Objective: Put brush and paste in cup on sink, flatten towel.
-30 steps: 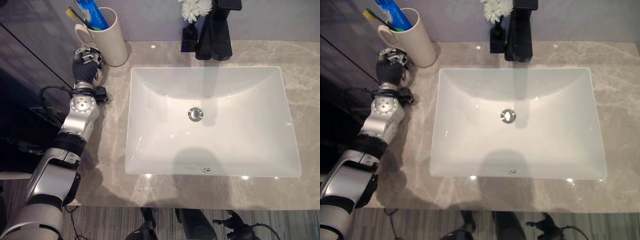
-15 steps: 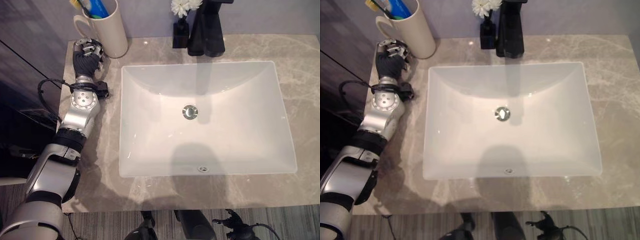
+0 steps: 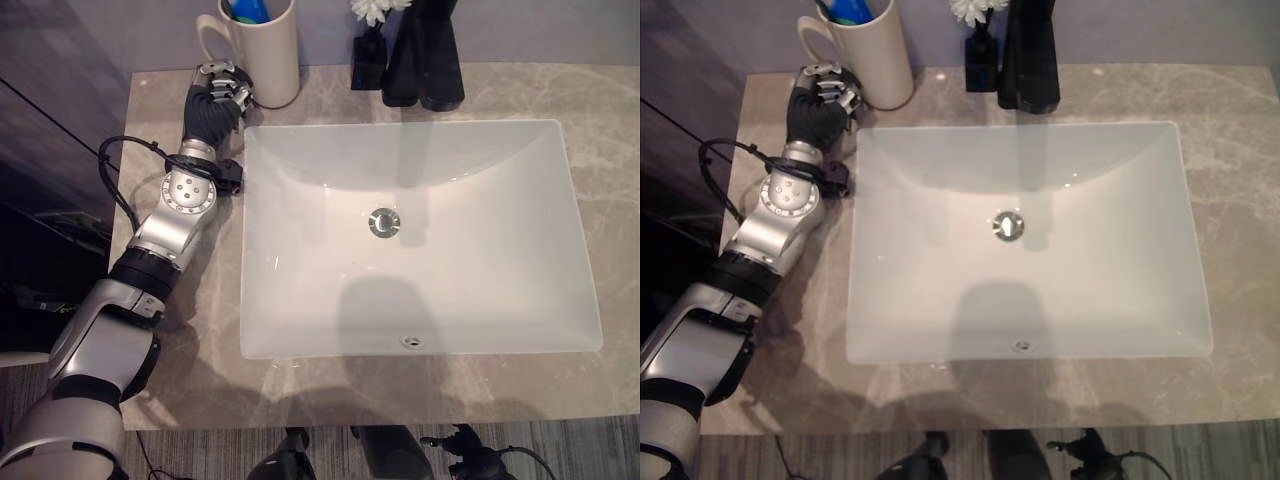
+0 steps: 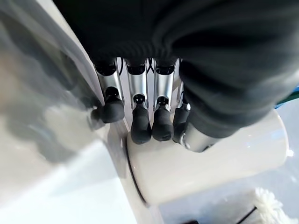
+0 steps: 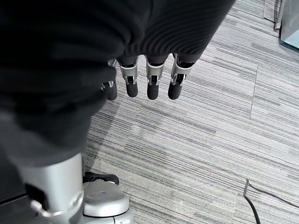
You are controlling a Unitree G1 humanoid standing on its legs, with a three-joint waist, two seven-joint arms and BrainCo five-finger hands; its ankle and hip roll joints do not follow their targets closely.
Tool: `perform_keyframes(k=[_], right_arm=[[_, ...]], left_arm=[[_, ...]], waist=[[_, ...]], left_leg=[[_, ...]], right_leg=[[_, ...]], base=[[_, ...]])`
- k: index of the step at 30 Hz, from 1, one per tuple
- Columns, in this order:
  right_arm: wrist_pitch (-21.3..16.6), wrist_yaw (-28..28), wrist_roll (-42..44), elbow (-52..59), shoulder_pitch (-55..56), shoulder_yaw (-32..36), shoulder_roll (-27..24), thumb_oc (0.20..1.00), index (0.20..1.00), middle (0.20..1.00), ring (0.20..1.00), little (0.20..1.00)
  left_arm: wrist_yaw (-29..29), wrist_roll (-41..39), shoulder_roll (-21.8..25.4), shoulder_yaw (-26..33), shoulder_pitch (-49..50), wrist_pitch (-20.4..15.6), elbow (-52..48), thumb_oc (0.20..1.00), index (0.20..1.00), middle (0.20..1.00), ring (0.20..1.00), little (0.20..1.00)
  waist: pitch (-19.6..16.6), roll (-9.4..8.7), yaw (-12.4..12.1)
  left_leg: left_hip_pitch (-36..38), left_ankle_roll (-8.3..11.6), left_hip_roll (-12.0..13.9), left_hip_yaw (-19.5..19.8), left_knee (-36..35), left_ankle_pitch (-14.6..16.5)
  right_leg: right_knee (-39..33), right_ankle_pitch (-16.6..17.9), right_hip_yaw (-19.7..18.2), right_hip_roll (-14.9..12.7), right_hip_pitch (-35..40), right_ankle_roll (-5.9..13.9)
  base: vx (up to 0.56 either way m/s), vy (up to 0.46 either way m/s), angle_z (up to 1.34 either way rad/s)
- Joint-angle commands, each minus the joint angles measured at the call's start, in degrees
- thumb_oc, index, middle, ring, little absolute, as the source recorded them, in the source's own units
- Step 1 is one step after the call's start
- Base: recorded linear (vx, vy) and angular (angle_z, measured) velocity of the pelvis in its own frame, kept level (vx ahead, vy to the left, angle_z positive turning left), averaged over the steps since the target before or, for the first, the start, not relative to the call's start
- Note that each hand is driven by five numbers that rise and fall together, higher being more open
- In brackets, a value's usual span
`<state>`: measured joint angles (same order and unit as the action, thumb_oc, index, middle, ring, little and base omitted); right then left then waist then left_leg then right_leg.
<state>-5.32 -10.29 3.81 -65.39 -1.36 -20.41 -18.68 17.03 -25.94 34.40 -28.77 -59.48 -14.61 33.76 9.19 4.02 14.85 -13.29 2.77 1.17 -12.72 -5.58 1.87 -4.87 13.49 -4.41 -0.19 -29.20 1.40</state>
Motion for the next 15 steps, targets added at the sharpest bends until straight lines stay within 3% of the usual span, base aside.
perform_keyframes(k=[1, 7, 15], right_arm=[[-0.49, -1.33, 2.49, 0.69, 0.82, -0.7, -2.53, 1.0, 1.0, 1.0, 1.0, 1.0], [-0.54, -1.7, 2.49, 0.42, 0.57, -0.75, -2.42, 1.0, 1.0, 1.0, 1.0, 1.0], [-0.52, -2.38, 2.7, -1.14, 0.59, 0.88, -2.24, 1.0, 1.0, 1.0, 1.0, 1.0]], left_arm=[[-0.97, 1.25, -3.4, -1.43, -1.47, -1.08, 2.79, 0.2, 0.2, 0.2, 0.2, 0.2], [0.08, 2.22, -4.27, -0.99, -1.39, -0.84, 3.82, 0.2, 0.2, 0.2, 0.2, 0.2], [5.29, 12.27, -4.22, 3.03, 5.65, 1.3, 0.15, 0.2, 0.2, 0.2, 0.2, 0.2]], waist=[[1.54, 1.46, 3.07], [1.59, 1.52, 3.13], [-0.19, 0.62, 1.22]], left_leg=[[3.81, 4.25, 3.18, 0.06, 0.58, -1.54], [3.89, 4.16, 3.25, -0.08, 0.58, -1.47], [5.81, 3.74, 2.92, 2.01, 0.58, -1.09]], right_leg=[[6.37, -4.87, -0.64, -1.57, -0.99, 4.72], [6.55, -4.96, -0.76, -1.3, -1.12, 4.65], [6.87, -5.78, 0.44, -1.73, 1.8, 4.45]], base=[[0.0, 0.0, 0.0], [0.0, 0.0, 0.0], [0.0, 0.0, 0.01]])
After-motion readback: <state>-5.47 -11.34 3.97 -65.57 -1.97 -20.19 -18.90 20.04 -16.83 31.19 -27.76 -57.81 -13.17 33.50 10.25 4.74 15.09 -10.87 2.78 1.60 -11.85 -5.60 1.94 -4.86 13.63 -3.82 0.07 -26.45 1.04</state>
